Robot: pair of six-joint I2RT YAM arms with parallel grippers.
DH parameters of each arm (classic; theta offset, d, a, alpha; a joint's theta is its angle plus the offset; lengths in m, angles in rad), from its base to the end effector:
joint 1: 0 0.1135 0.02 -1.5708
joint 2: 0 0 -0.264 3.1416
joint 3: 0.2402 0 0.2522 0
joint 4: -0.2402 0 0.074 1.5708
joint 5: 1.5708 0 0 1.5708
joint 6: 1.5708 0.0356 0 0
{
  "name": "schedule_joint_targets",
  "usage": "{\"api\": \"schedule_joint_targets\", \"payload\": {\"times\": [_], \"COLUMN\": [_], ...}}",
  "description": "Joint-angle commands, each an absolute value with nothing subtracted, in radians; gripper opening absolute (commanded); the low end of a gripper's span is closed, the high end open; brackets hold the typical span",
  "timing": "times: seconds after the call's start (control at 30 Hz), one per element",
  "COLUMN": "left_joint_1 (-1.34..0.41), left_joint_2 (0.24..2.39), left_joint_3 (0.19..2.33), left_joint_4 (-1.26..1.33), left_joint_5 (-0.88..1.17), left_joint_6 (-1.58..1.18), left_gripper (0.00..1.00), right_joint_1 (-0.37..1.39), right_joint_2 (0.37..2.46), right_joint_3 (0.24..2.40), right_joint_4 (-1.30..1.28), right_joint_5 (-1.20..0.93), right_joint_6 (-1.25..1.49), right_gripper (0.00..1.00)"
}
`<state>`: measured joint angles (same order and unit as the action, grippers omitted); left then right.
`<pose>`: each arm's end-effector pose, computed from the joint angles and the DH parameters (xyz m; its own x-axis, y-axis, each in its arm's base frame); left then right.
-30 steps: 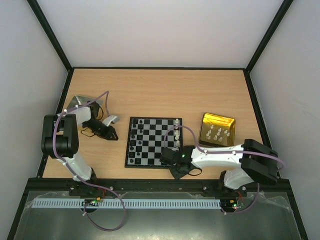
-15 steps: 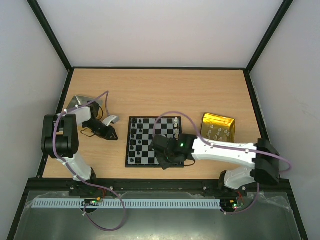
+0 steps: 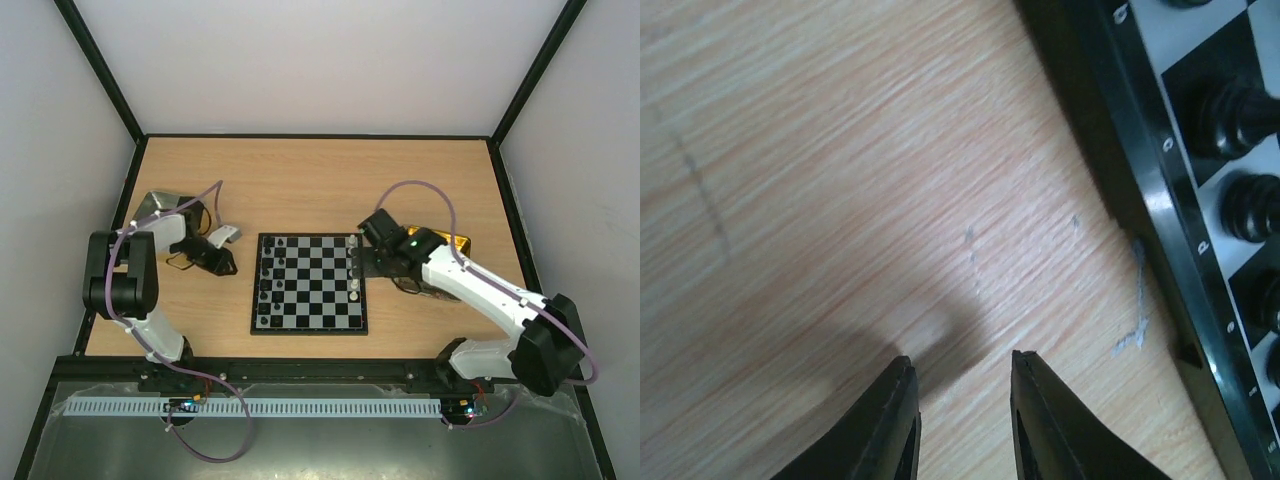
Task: Set up the chess pieces on the board
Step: Move the storage box to the center of the board.
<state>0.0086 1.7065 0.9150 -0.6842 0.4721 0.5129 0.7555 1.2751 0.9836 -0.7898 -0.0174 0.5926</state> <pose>0.2807 -0.0138 0.1377 -0.8499 0.4297 -0.3049 0.5194 0.7805 -0.3479 0.1790 0.1694 0.2564 -0.9191 -0.0986 -0.3814 -0.2148 0.9370 0.2753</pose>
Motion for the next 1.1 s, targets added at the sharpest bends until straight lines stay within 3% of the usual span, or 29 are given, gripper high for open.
{"api": "schedule_joint_targets", "payload": {"times": [0.0,0.07,0.1,0.23,0.37,0.4,0.77,0.9,1.07], "left_joint_1": [-0.047,-0.066,-0.076,-0.098,-0.107,-0.108,-0.133,-0.133,-0.133], "left_joint_2": [1.716,1.727,1.731,1.733,1.714,1.711,1.691,1.671,1.668], "left_joint_3": [0.919,0.924,0.927,0.936,0.929,0.927,0.908,0.896,0.890], "left_joint_4": [-0.617,-0.585,-0.574,-0.558,-0.550,-0.552,-0.541,-0.542,-0.542], "left_joint_5": [0.388,0.374,0.370,0.362,0.343,0.347,0.381,0.384,0.396], "left_joint_6": [0.476,0.448,0.433,0.400,0.389,0.389,0.390,0.390,0.391], "left_gripper": [0.28,0.28,0.28,0.28,0.29,0.29,0.29,0.29,0.30], "right_joint_1": [0.583,0.504,0.476,0.446,0.402,0.386,0.362,0.362,0.362], "right_joint_2": [1.289,1.329,1.355,1.436,1.449,1.455,1.496,1.533,1.554], "right_joint_3": [0.966,0.984,0.992,1.018,0.971,0.970,0.954,0.937,0.917], "right_joint_4": [-0.730,-0.733,-0.734,-0.716,-0.642,-0.634,-0.559,-0.526,-0.516], "right_joint_5": [-0.005,0.032,0.045,0.037,0.020,0.018,0.034,0.033,0.052], "right_joint_6": [0.562,0.551,0.549,0.568,0.608,0.617,0.707,0.723,0.714], "right_gripper": [0.98,0.99,0.94,0.70,0.40,0.37,0.36,0.29,0.29]}}
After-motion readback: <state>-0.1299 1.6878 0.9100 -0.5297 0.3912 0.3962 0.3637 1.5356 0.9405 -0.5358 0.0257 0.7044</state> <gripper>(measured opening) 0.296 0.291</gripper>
